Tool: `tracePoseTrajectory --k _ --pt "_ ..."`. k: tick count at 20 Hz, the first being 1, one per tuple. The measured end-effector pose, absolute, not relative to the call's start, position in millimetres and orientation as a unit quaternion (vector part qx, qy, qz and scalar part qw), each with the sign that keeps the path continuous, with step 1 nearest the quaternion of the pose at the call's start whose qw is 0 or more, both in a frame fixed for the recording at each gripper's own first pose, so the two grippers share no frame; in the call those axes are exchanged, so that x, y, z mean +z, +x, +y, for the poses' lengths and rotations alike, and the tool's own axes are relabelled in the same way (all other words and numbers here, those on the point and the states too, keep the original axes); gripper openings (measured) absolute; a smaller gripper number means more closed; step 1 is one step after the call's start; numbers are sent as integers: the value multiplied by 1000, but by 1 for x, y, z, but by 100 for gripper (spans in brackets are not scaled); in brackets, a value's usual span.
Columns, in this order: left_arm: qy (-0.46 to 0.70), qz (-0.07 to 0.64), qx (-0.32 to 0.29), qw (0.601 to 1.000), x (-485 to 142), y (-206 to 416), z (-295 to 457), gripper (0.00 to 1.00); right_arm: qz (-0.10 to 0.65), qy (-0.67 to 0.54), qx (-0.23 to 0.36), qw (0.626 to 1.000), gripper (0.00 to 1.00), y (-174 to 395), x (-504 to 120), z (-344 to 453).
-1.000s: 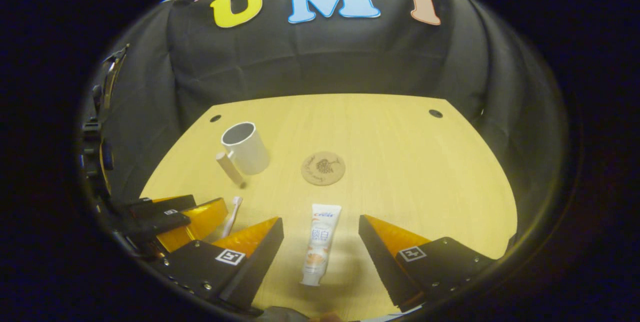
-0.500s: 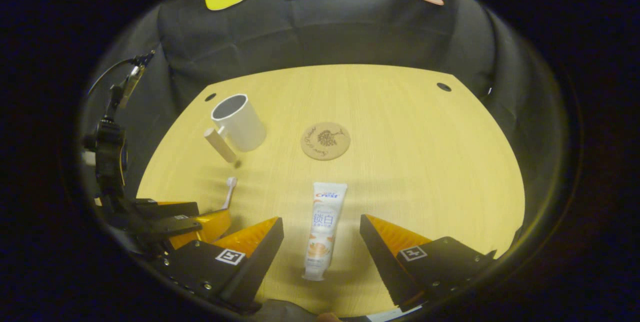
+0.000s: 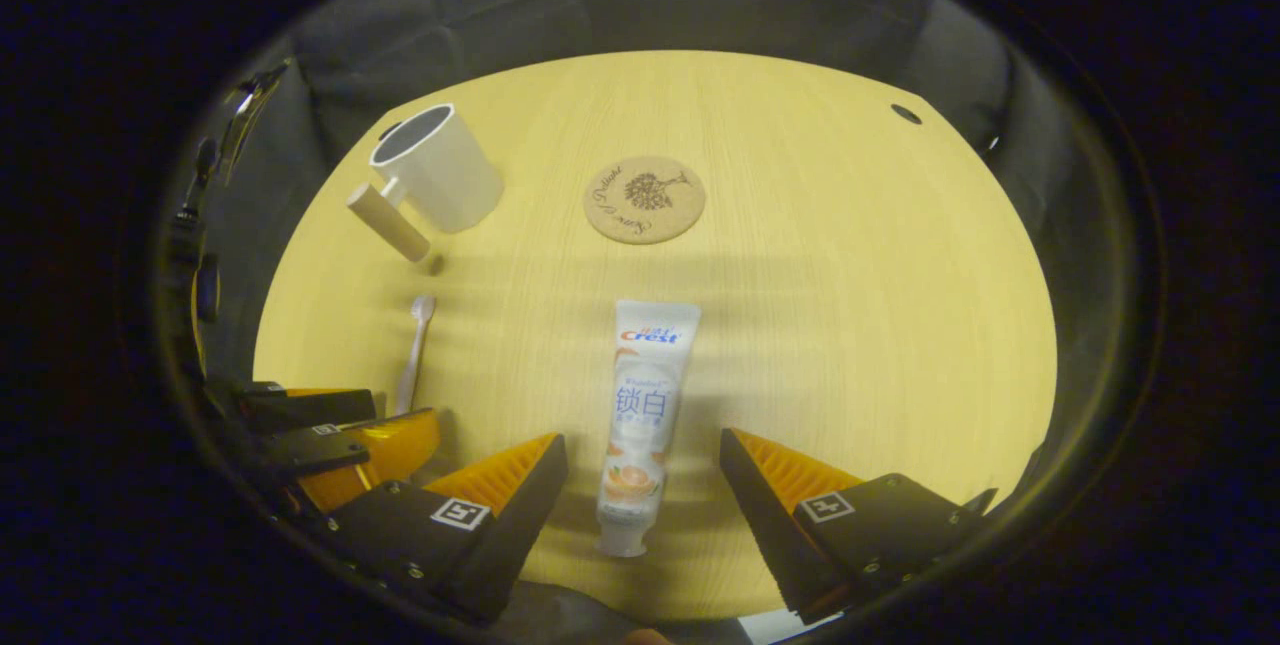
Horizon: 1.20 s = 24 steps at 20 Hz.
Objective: Put the toothbrush and toothpaste on the desktop into the cup, then pick up the cup and place it on the coaster on the desktop.
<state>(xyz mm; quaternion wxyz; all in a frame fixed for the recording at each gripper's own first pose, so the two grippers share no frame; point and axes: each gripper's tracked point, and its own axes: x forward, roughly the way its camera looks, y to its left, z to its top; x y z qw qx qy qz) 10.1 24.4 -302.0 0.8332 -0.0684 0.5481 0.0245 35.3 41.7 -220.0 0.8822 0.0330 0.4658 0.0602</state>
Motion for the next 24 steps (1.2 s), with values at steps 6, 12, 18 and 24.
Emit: tracePoseTrajectory --k 6,12,18,24 --pt "-55 576 29 815 -312 6 31 93 501 44 57 862 96 40 -231 44" --pt "-36 581 34 812 -313 5 37 57 508 11 41 860 94 46 -240 36" --pt "-35 579 32 814 -313 4 38 34 515 -1 32 857 49 43 -242 31" --pt "-34 571 33 820 -312 3 37 17 506 6 36 861 27 46 -243 31"
